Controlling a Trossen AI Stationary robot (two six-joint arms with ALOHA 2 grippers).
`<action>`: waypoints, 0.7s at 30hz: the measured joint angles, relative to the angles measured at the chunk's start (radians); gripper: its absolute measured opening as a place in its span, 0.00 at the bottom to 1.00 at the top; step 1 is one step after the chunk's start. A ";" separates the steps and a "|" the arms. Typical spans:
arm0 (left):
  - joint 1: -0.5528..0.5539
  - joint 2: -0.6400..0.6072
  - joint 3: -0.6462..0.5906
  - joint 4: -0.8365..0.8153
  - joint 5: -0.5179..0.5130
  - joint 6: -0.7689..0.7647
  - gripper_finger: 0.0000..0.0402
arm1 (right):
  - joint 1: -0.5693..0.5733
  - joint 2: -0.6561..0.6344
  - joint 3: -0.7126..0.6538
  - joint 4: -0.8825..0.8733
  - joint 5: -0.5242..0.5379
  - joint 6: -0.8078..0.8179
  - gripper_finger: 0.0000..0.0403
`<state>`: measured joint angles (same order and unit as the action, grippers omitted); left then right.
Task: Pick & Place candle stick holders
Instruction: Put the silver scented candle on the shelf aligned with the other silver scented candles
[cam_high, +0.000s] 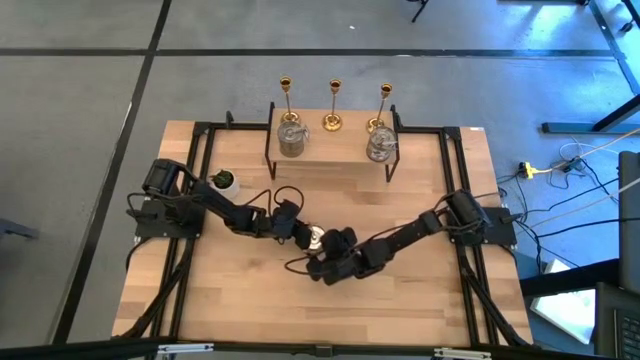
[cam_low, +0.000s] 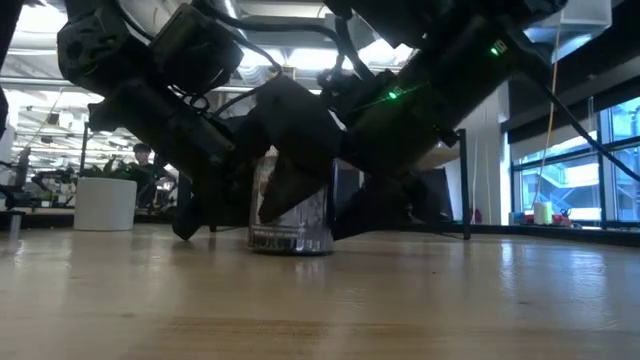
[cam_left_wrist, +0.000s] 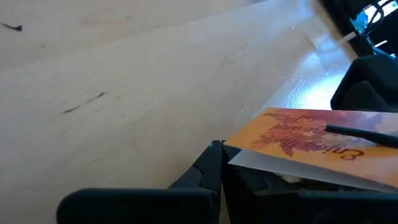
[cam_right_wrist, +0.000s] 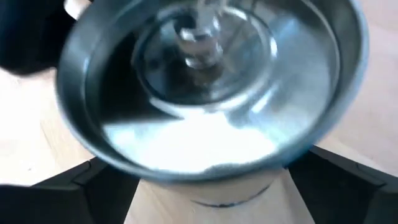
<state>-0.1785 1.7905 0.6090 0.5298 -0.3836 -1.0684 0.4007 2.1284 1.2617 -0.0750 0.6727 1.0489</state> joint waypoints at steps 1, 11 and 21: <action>0.000 0.000 0.000 0.000 0.000 -0.004 0.00 | -0.002 0.000 0.006 -0.005 0.003 -0.014 0.94; -0.004 -0.001 0.000 -0.004 0.001 -0.008 0.00 | -0.006 0.000 0.012 -0.005 -0.023 -0.108 0.94; -0.005 0.000 0.001 -0.005 0.017 -0.003 0.00 | -0.020 0.000 0.014 0.029 -0.041 -0.195 0.97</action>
<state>-0.1837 1.7901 0.6098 0.5246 -0.3662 -1.0715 0.3810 2.1284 1.2758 -0.0460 0.6322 0.8538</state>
